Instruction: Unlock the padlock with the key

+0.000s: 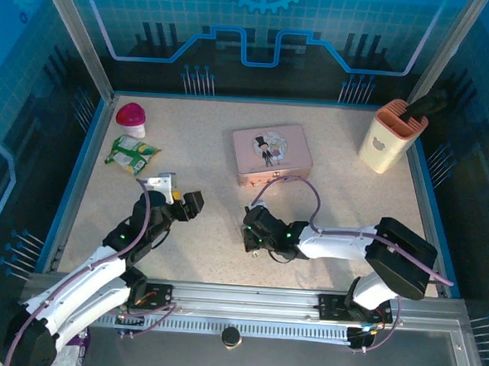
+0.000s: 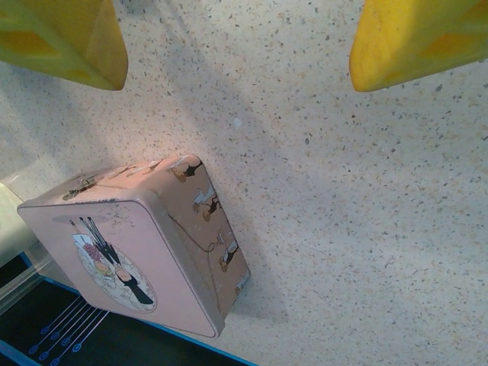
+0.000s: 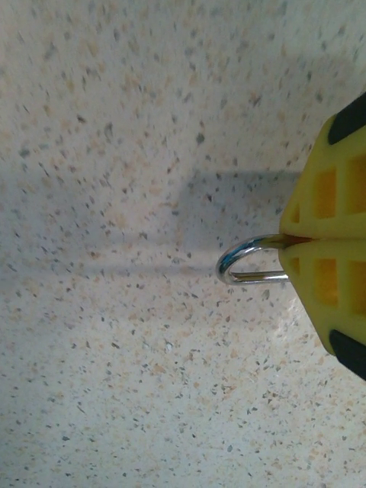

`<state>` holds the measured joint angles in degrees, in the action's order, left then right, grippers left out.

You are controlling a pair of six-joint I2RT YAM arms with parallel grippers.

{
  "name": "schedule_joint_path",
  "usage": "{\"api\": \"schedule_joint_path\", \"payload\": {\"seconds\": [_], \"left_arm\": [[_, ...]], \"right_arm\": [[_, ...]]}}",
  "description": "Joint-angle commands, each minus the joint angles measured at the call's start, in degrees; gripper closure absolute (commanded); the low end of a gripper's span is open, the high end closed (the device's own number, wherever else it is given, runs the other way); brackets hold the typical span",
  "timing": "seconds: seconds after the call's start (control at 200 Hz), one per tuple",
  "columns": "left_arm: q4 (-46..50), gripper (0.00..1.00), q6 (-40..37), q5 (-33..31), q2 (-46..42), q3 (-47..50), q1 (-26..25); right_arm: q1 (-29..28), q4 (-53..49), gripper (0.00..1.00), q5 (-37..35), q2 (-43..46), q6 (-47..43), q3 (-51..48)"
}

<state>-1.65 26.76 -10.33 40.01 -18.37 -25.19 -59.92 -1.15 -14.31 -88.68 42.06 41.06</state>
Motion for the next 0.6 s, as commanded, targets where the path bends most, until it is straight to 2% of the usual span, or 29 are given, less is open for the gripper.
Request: {"api": "schedule_joint_path", "payload": {"seconds": [0.0,0.105,0.25,0.47,0.595], "left_arm": [[-0.3,0.23,-1.7,-0.9,-0.8,0.7,0.5],[0.1,0.22,-1.9,-1.3,-0.7,0.6,0.7],[0.8,0.23,-1.5,-2.7,0.5,0.1,1.1],[3.3,0.22,-1.1,-6.0,1.3,-2.3,1.6],[5.1,0.19,-1.6,-8.3,3.4,-5.9,1.7]], "right_arm": [[1.0,2.6,1.0,3.9,-2.2,1.5,1.1],[2.3,3.8,0.99,5.7,-2.8,2.4,0.6],[3.2,2.2,0.73,5.5,-1.6,1.9,0.5],[4.5,-4.2,0.47,1.5,5.4,-0.9,0.5],[5.3,-9.1,0.46,-3.3,11.7,-4.0,0.2]]}}
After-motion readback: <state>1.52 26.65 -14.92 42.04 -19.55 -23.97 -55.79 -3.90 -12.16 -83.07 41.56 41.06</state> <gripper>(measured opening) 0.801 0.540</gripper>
